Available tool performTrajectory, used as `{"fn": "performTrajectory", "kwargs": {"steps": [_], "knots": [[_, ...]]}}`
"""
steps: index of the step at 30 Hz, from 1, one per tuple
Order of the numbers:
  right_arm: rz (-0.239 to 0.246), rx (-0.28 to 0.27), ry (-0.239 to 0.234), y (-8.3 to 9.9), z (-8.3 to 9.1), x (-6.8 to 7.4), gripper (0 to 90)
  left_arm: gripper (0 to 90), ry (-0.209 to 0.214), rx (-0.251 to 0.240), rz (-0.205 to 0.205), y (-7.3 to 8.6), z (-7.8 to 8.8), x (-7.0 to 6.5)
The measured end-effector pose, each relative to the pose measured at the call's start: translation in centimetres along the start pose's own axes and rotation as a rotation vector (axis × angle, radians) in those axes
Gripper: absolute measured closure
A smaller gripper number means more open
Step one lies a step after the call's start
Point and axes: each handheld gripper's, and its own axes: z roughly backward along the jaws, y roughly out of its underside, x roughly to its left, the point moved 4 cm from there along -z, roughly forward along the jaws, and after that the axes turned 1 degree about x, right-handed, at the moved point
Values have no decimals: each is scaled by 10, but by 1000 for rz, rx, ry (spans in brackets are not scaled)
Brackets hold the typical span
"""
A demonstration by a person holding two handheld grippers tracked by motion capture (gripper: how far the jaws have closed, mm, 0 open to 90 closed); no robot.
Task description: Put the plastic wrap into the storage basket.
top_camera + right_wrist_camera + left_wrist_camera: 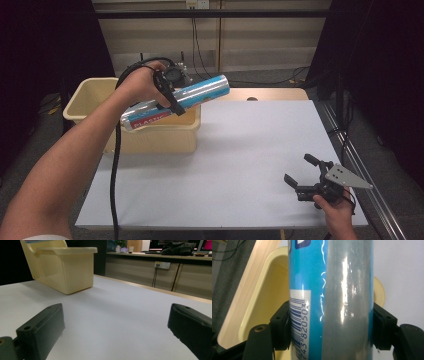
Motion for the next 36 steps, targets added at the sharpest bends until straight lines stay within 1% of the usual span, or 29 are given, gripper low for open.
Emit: {"fn": "performTrajectory", "kwargs": {"steps": [1, 2, 3, 4, 5, 6, 7, 9, 11, 15, 16, 17, 19, 21, 23, 24, 25, 27, 28, 30, 31, 33, 34, 35, 36], "knots": [[-2, -1, 2, 0, 0, 0, 2, 322, -6, 0, -2, 0, -1, 0], [-6, -2, 3, 0, 0, 0, 2, 322, -1, 6, -1, 1, -3, 1], [-3, 0, 2, 0, 0, 0, 2, 322, -5, -1, 0, 1, -4, 2], [-1, 1, 1, 0, 0, 0, 3, 322, 1, 6, 5, 1, -5, 2], [-2, 0, 1, 0, 0, 0, 3, 322, -5, 8, 3, 1, -7, 2], [-1, 1, 1, 1, 0, 0, 3, 322, -10, 18, -21, 1, -7, 2], [0, 1, 0, 1, 0, 0, 3, 322, -13, 13, -42, 1, -8, 3], [0, 2, 0, 1, 0, 0, 3, 322, -12, 15, -57, 1, -8, 3], [-2, 2, 1, 1, 0, 0, 4, 321, -14, 13, -40, 1, -10, 2], [-1, 3, 1, 1, 0, 0, 4, 322, -19, 19, -61, 2, -11, 6], [1, 2, 1, 1, 0, 0, 4, 322, -21, 10, -47, 3, -13, 5], [-1, 0, 0, 1, 0, 0, 4, 321, -23, 25, -68, 3, -13, 6], [0, 0, 1, 1, 1, 0, 4, 322, -20, 24, -71, 4, -14, 6], [-2, -1, 4, 1, 1, -1, 3, 322, -25, 22, -66, 4, -14, 7], [-4, 1, 2, 1, 1, -1, 3, 321, -23, 26, -71, 4, -16, 8], [-6, 1, 1, 1, 0, 0, 4, 321, -22, 12, -56, 5, -18, 7], [-4, 3, -3, 1, 0, 0, 4, 321, -22, 26, -71, 5, -18, 8], [-4, 4, 0, 1, 0, 0, 4, 321, -15, 12, -65, 5, -21, 7], [-4, 2, -3, 1, 0, 0, 4, 321, -15, 24, -69, 6, -21, 8], [-7, 2, -1, 1, 0, 0, 4, 321, -15, 22, -69, 6, -24, 7], [-10, 1, -2, 1, 0, 0, 4, 321, -12, 32, -84, 6, -24, 7], [-7, 4, -3, 1, 0, 0, 4, 321, -9, 22, -86, 5, -25, 7], [-5, 5, -3, 1, 0, 0, 4, 321, -13, 25, -87, 5, -24, 7], [-6, 5, -3, 1, 0, 0, 4, 320, -15, 16, -94, 5, -25, 7], [-6, 4, -4, 1, 0, 0, 4, 321, -20, 25, -115, 5, -24, 7]]}}
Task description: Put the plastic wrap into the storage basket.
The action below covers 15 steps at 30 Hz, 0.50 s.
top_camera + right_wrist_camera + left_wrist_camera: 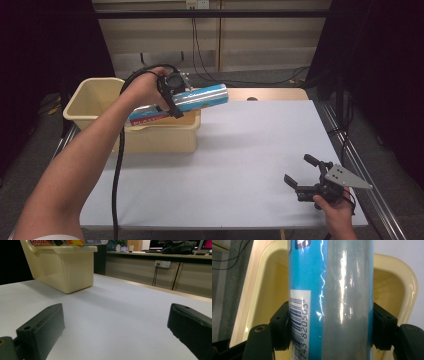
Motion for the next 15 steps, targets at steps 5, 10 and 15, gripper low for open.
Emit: {"fn": "performTrajectory", "kwargs": {"steps": [5, 10, 15], "knots": [[-6, -1, 3, 0, 0, 0, 4, 321, -4, 4, -30, -1, -2, 2], [6, 3, 2, 1, 0, 0, 4, 320, 5, 19, -59, 1, -3, 2], [-3, 5, 3, 1, 0, 0, 4, 319, 18, 39, -49, 3, -6, 3]]}}
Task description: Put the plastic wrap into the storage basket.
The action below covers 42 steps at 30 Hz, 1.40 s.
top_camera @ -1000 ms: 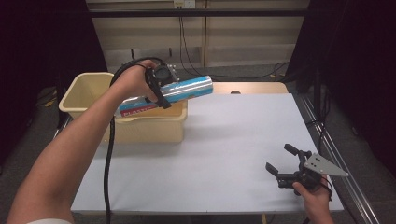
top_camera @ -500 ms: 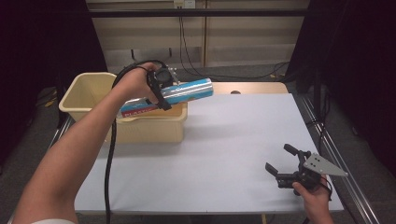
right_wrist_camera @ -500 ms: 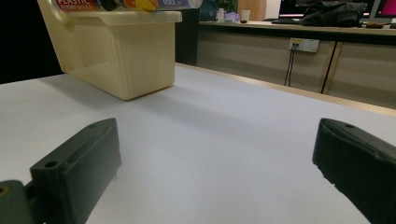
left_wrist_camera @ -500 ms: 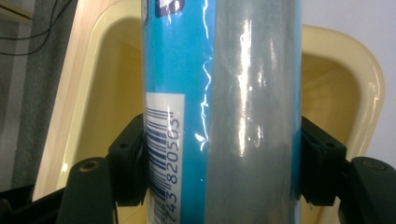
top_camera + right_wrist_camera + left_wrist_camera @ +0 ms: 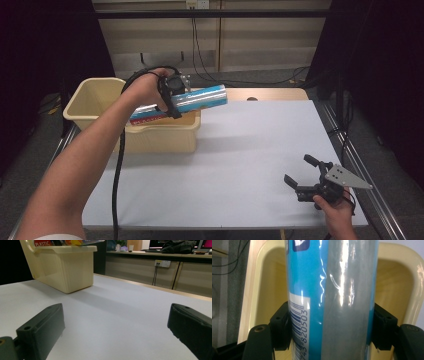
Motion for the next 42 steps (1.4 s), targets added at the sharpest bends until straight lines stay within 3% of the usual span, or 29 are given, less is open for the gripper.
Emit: {"fn": "performTrajectory", "kwargs": {"steps": [3, 12, 14, 15, 16, 18, 19, 21, 25, 29, 42], "knots": [[1, 1, -2, 0, 0, 0, 4, 319, 10, -7, 39, 2, -5, -1], [-1, 1, -3, 1, -1, 0, 4, 314, 53, -3, 106, 10, -18, -1], [-1, 5, -4, 1, -2, 0, 4, 312, 62, 18, 95, 12, -19, 0], [-2, 4, -2, 1, -3, 0, 4, 302, 61, -11, 125, 11, -17, 0], [3, 6, -4, 1, -3, 0, 4, 299, 57, -42, 126, 10, -11, 3], [2, 8, -8, 2, -4, 1, 4, 310, 53, -162, 180, 6, 3, 6], [2, 13, -10, 2, -4, 1, 4, 305, 59, -188, 198, 5, 9, 7], [-1, 9, -8, 2, -6, 1, 4, 295, 70, -184, 204, 7, 15, 6], [4, 13, -12, 2, -6, 2, 5, 214, 88, -170, 273, 14, 16, 5], [3, 17, -12, 3, -5, 1, 4, 166, 88, -169, 295, 17, 16, 4], [0, 17, -12, 4, -4, 0, 4, 71, 95, -250, 392, 21, 23, -6]]}}
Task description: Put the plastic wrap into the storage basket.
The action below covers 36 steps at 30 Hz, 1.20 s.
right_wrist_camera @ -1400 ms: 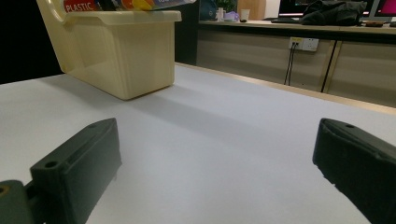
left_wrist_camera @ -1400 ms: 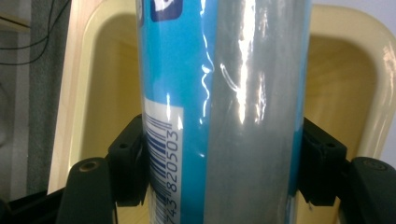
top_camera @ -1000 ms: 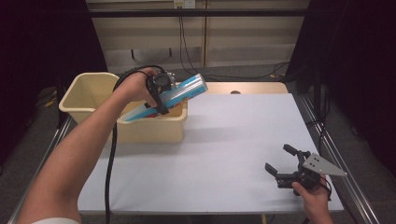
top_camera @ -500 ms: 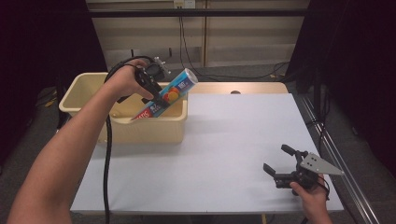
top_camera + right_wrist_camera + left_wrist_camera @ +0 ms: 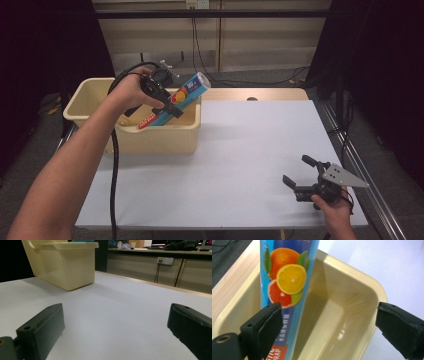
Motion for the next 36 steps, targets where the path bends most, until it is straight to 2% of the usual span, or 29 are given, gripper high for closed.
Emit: {"fn": "performTrajectory", "kwargs": {"steps": [3, 4, 6, 8, 10, 11, 15, 20, 26, 32, 36], "knots": [[-9, -3, 4, -1, -1, 0, 4, 48, 17, -34, 18, 4, 2, -4], [-11, -3, 4, -1, -1, 0, 3, 34, 20, -32, -6, 6, 4, -5], [-3, 0, -2, -1, -2, 1, 4, 33, 21, -47, -2, 9, 5, -8], [3, -2, -3, -2, -3, 2, 3, 31, 27, -78, 22, 12, 6, -10], [3, -2, -6, -3, -3, 4, 4, 28, 37, -111, 29, 15, 7, -14], [8, -4, -8, -4, -4, 4, 4, 26, 43, -117, 19, 16, 9, -15], [9, 5, -11, -3, -6, 4, 3, 20, 60, -179, 31, 21, 11, -21], [14, 6, -12, -3, -6, 4, 3, 15, 79, -232, 35, 27, 8, -28], [12, 6, -12, -3, -6, 4, 3, 18, 90, -305, 37, 32, 4, -38], [11, 3, -10, -3, -6, 4, 3, 19, 81, -346, 20, 39, -2, -47], [14, 2, -10, -4, -6, 4, 3, 19, 84, -387, 34, 47, -2, -52]]}}
